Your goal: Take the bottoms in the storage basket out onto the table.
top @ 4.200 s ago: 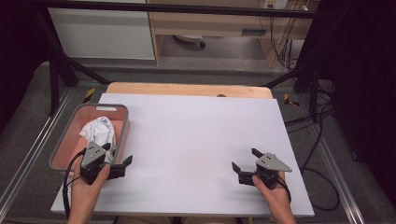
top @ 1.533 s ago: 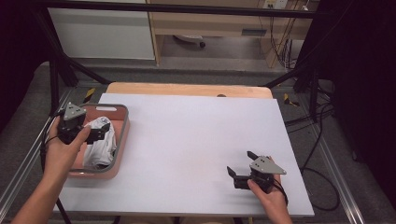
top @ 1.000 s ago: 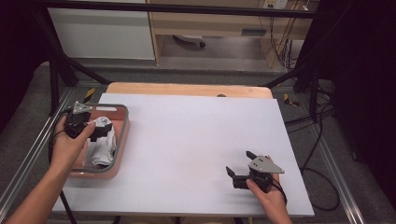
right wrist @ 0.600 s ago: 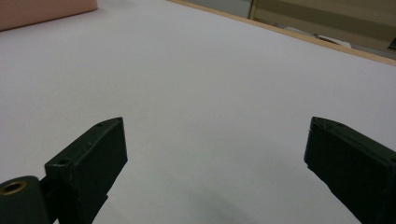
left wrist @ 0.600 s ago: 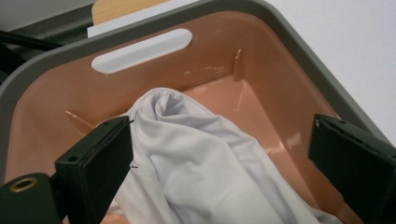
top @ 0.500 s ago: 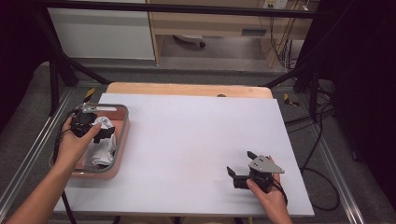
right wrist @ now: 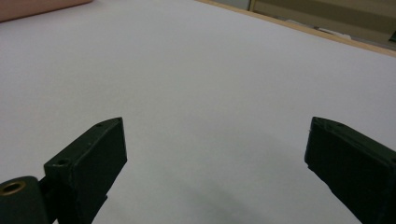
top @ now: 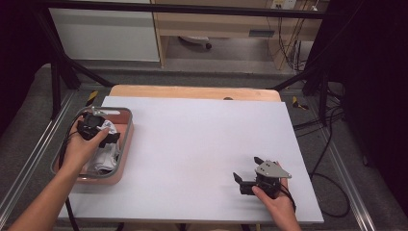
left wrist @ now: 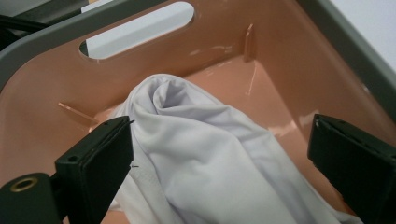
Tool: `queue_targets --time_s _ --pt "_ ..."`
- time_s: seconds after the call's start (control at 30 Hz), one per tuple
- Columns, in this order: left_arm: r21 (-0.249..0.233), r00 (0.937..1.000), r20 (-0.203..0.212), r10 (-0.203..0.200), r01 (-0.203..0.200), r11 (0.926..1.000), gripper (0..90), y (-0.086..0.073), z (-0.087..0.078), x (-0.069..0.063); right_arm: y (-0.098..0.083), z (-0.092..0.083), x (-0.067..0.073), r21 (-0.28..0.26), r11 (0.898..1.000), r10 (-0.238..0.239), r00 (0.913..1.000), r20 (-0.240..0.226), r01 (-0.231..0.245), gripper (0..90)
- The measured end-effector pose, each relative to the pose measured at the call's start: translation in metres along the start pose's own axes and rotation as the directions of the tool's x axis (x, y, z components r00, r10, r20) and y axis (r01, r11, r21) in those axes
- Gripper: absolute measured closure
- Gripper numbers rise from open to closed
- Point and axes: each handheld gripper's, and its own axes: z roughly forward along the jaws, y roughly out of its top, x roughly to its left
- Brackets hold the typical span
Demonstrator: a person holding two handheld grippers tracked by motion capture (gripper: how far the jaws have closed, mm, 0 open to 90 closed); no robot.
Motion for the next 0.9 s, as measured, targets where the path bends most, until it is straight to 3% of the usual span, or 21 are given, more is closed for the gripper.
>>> queue_targets --time_s 0.27,0.33,0.7,0.9 --pt "-0.006 0.9972 -0.008 -0.074 0.074 0.9972 7.0 0.002 0.005 0.005 0.0 0.001 0.001 0.007 1.0 0.0 1.0 -0.009 0.0 5.9" --pt "0.013 0.9958 -0.007 -0.091 0.091 0.9957 7.1 0.0 0.008 0.008 0.0 0.001 0.001 0.006 1.0 0.002 1.0 -0.009 -0.002 5.9" --pt "0.064 0.9928 -0.016 -0.119 0.12 0.9907 6.0 -0.014 0.02 0.011 0.0 0.002 0.002 0.009 1.0 -0.003 0.9998 -0.021 0.003 5.9" --pt "0.098 0.991 0.002 -0.134 0.133 0.9862 5.5 -0.017 0.03 0.009 0.0 0.002 0.002 0.01 1.0 -0.002 0.9997 -0.024 0.002 5.9"
